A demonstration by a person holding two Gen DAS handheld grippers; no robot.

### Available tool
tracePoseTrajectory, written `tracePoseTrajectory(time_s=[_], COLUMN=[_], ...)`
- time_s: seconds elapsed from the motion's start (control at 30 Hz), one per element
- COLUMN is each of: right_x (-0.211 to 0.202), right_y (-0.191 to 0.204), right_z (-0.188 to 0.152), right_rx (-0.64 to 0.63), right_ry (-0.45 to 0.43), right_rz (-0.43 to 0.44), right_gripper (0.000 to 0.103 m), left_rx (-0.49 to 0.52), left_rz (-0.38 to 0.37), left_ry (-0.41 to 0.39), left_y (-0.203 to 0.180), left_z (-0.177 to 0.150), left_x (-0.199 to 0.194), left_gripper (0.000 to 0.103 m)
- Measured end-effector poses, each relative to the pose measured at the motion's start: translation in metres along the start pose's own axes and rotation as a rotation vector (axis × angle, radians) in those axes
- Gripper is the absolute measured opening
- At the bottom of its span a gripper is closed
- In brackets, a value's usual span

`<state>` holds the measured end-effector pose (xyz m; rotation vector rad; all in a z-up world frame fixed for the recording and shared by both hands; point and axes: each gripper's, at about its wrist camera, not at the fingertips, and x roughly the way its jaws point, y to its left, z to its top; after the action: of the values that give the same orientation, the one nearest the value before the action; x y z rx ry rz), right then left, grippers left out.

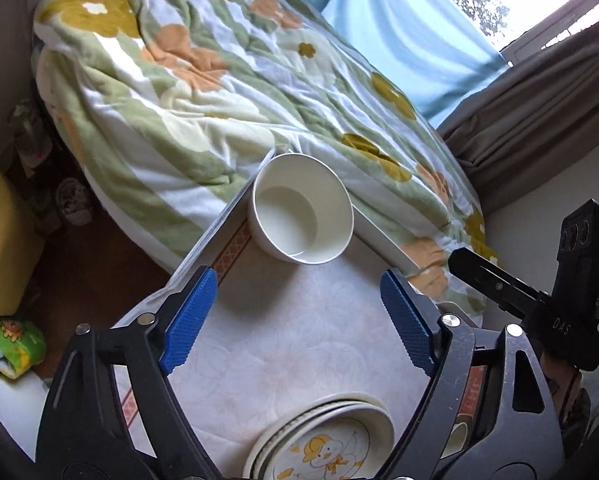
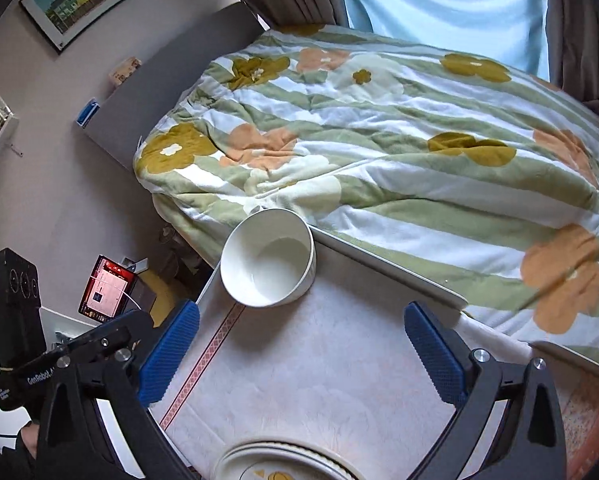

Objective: Organize plates and bowls
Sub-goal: 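Reach both grippers to the white bowl rim and grasp it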

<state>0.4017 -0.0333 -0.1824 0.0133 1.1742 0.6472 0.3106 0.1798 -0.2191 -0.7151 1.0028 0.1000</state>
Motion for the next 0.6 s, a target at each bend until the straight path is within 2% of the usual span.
tracePoseTrajectory(time_s=[0.07,0.17,0.27,0.37,0.47,0.6], right_x=[0.023,0.057,0.082,0.105,0.123,0.137], right_y=[-0.005,-0.014,-0.019,-0.021,-0.022,-0.024], right_z=[0.009,0.017,0.024,0.027,0.028,0.029], right_rx=[0.015,0.055,0.048,0.040,0.028,0.025], right_ry=[0.025,0.078,0.113,0.151,0.177,0.192], right_rz=[0.016,0.050,0.045,0.058,0.072,0.101], right_gripper=[0.100,0.085,0.071,0.061,0.050,0.029], left_rx=[-0.006,-0.028,-0.052,-0.071,-0.081,-0.082], left_rz=[0.005,-0.002,-0.002,0.001,0.026,0.057], left_ry=[0.029,0.070,0.096,0.110,0.117,0.118], left_y=[0.004,0.013,0.020,0.027,0.031,0.035], left_z=[0.004,0.014,0.022,0.030,0.034,0.036], left_x=[0.021,0.050,0.074,0.095,0.109,0.117], left_gripper=[0.069,0.061,0.058,0.046,0.041,0.019])
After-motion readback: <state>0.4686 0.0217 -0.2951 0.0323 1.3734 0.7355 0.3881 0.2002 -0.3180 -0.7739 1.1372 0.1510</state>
